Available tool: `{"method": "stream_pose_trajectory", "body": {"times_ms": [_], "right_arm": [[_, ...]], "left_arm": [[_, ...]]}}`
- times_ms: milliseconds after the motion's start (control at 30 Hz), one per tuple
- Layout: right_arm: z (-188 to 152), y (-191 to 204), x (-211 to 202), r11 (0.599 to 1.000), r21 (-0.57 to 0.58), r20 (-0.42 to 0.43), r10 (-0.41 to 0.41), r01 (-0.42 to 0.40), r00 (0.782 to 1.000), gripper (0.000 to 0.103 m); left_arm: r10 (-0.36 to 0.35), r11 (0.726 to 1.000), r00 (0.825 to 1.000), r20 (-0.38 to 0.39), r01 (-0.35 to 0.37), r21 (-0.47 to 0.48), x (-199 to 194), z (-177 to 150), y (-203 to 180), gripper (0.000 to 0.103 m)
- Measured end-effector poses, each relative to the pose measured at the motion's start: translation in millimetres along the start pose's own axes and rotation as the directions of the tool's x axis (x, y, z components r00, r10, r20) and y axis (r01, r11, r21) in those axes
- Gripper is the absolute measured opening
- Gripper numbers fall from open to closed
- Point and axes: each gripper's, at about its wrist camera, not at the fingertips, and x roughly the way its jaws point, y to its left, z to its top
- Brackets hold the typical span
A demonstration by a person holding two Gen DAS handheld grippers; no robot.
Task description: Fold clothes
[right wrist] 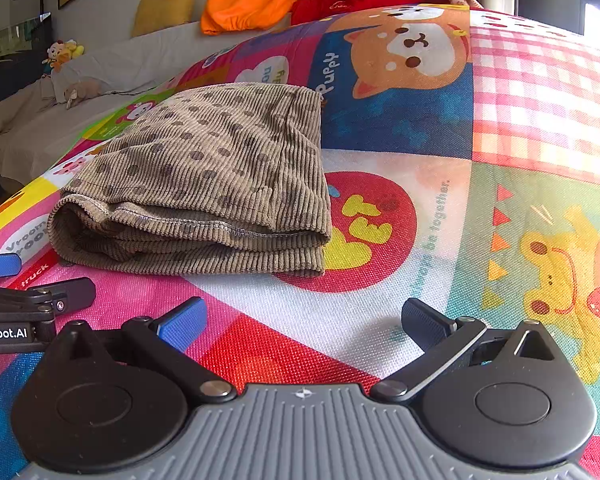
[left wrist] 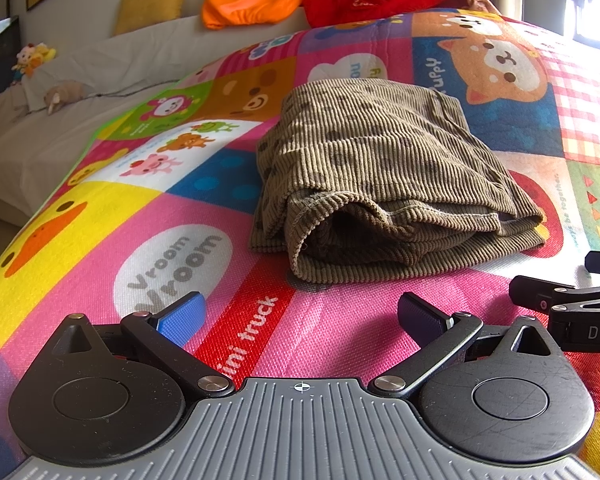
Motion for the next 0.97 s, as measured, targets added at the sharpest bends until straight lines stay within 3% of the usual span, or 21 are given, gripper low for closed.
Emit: {"method": "stream_pose_trajectory", "body": {"times_ms": [133,233,333,767,967], "right_arm": [[0.1,0.0,0.2,1.000,0.000,0.000,0.000,0.000,1.000,0.103],[0.0,0.4,0.1,1.000,-0.001,0.000,-0.001,0.001,1.000,0.103],[-0.1,0.6,0.1,1.000,0.000,0.000,-0.001,0.001,1.000,0.103],[-0.1,0.7,0.5,1.000,0.002,0.000,0.000,0.000,1.000,0.103],[-0.1,1.4,-0.5,1.000,-0.003,0.000,0.006,-0.006,1.000,0.103]], "left_arm": [[-0.015,1.000,1.000,-0.006,0.015,-0.006,0.5,1.7,3.2,0.103],[-0.035,0.999,0.997,-0.064,0.034,-0.026,-0.8,8.3,6.9,0.103],[0.002,1.000,0.996,-0.089,-0.003,-0.018,-3.6,6.4,0.1,0.103],[0.015,1.000,0.998,-0.067,-0.017,-0.023,-5.7,3.1,-2.2,0.103],[-0.041,0.994,0.999,-0.019,0.039,-0.103,-14.4,3.5,18.0,0.103]]}}
